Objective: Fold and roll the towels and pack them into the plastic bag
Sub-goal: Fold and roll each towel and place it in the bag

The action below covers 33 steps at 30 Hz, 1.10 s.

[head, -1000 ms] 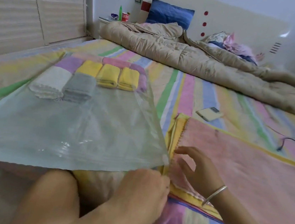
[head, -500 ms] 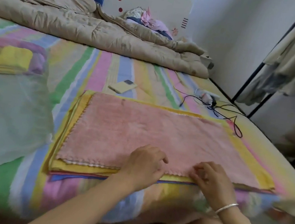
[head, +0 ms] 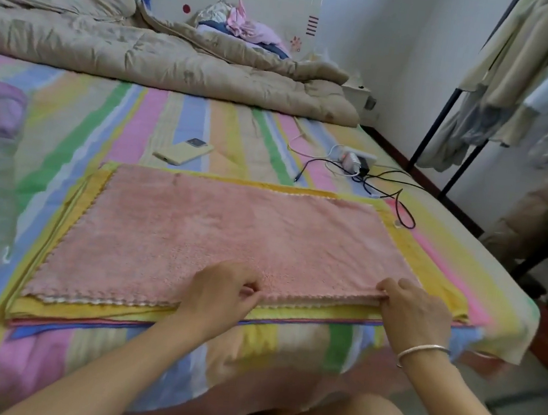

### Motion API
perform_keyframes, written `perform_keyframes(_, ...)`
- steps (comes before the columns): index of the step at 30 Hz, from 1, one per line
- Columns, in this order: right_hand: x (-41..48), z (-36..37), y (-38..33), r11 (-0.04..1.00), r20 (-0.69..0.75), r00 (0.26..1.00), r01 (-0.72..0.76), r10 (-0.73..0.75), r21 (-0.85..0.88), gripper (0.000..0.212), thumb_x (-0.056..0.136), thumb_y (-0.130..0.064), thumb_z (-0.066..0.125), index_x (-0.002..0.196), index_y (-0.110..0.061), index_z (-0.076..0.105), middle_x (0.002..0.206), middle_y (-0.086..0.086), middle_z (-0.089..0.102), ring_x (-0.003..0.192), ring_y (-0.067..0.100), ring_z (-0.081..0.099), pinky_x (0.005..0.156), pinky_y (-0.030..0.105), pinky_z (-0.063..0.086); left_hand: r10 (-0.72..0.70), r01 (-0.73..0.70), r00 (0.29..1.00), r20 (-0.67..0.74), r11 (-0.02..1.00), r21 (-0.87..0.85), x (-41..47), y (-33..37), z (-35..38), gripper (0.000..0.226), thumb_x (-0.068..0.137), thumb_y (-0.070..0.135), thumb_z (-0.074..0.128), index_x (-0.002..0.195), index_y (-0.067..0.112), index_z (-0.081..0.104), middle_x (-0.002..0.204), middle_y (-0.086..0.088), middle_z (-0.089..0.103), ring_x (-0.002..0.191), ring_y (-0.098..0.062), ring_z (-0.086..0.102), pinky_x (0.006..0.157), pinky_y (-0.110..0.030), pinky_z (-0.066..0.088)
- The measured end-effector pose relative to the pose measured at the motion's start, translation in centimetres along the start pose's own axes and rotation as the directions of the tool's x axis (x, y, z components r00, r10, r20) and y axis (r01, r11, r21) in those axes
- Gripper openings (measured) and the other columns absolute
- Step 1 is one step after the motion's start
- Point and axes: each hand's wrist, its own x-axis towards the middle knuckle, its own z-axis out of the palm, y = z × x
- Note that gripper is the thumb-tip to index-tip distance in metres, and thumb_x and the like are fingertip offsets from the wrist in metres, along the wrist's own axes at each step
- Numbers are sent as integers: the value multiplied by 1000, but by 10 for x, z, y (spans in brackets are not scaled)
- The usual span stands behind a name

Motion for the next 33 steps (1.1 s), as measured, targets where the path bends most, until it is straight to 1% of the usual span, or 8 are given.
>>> perform_keyframes(4, 6, -14, -5, 982, 101, 979, -171, 178, -76, 17, 89, -22, 52, 96, -32, 64, 72, -6, 63, 58, 21, 54, 45, 18, 20, -49, 50, 998, 33, 997, -51, 0, 0, 3, 18, 82, 43, 64, 74, 28, 69, 76, 17, 65, 75, 1, 61, 68, -30, 53)
perform_keyframes(9, 27, -16, -42, 968, -389, 917, 173, -90, 182, 8, 75, -8, 68, 79, -15, 72, 92, 4, 71, 92, 27, 67, 69, 36, 49, -280, 280, 959, 46, 907, -316, 3, -2, -4, 16, 95, 38, 55, 96, 29, 67, 94, 15, 65, 86, 4, 62, 79, -20, 51)
perform_keyframes(11, 35, -27, -74, 867, -464, 839, 431, -284, 250, 13, 75, -9, 72, 86, -17, 75, 104, 0, 72, 104, 22, 66, 82, 36, 50, -475, 449, 871, 125, 667, -595, 8, -4, -16, 21, 100, 34, 46, 100, 24, 64, 102, 5, 68, 92, -7, 67, 84, -31, 55)
perform_keyframes(14, 30, -45, -126, 599, -451, 675, 733, -584, 321, 27, 76, -12, 56, 94, -21, 74, 115, -4, 68, 114, 20, 60, 87, 32, 47, -698, 545, 622, 356, 60, -836, 16, -21, -38, 37, 105, 35, 32, 103, 11, 60, 98, -11, 68, 83, -23, 67, 71, -38, 56)
perform_keyframes(17, 26, -56, -156, 410, -383, 659, 725, -647, 554, 38, 68, -11, 41, 83, -25, 73, 121, -4, 65, 112, 23, 60, 83, 34, 52, -686, 621, 480, 546, -175, -764, 16, -54, -62, 58, 103, 47, 21, 114, 3, 59, 102, -17, 67, 87, -29, 63, 71, -38, 51)
perform_keyframes(25, 121, -17, -198, 545, -206, 899, 402, -386, 735, 35, 82, -18, 43, 105, -21, 69, 112, -1, 62, 105, 25, 57, 80, 44, 51, -637, 829, 518, 571, 208, -520, 16, -86, -82, 42, 90, 42, 63, 111, 6, 68, 99, -11, 74, 87, -25, 72, 68, -34, 60)
perform_keyframes(31, 209, 6, -253, 695, -67, 910, 357, -408, 624, 25, 92, -22, 51, 114, -25, 63, 117, -3, 58, 110, 20, 49, 82, 34, 44, -656, 806, 586, 475, 414, -422, 45, -93, -68, 36, 84, 44, 71, 96, 10, 70, 87, -1, 68, 71, -8, 64, 46, -20, 44)
perform_keyframes(33, 228, 10, -269, 760, 15, 900, 358, -435, 542, 29, 95, -24, 49, 122, -27, 57, 122, -3, 54, 111, 20, 52, 79, 33, 43, -640, 784, 621, 453, 498, -372, 52, -96, -64, 29, 84, 38, 72, 79, 10, 69, 52, 8, 50, 50, -5, 47, 43, -17, 36)
